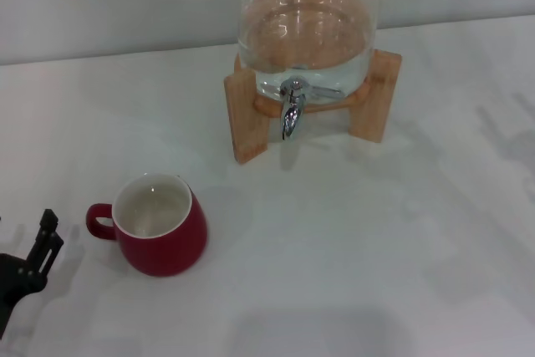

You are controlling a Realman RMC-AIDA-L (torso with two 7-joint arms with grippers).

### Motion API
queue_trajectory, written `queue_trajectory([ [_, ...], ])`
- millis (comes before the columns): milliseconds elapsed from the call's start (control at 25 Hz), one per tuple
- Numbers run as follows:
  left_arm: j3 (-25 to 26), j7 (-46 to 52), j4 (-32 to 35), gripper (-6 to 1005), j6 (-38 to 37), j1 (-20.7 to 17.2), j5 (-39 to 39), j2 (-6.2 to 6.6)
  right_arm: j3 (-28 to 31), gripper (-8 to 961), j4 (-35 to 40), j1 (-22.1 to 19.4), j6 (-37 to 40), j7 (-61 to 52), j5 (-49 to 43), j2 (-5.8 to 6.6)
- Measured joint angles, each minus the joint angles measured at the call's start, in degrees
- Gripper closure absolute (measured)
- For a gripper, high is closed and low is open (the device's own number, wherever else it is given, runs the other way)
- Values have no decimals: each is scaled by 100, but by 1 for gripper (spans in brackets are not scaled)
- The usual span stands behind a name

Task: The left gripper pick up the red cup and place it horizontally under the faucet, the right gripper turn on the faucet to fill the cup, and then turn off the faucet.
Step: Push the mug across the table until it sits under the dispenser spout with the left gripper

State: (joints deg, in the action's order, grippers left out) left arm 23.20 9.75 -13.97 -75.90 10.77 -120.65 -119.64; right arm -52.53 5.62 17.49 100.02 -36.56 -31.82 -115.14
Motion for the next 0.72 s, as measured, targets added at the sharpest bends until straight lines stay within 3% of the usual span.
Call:
queue_trajectory([
  [720, -266, -19, -36, 197, 101, -14, -21, -6, -2, 201, 13, -18, 94, 0, 0, 0],
])
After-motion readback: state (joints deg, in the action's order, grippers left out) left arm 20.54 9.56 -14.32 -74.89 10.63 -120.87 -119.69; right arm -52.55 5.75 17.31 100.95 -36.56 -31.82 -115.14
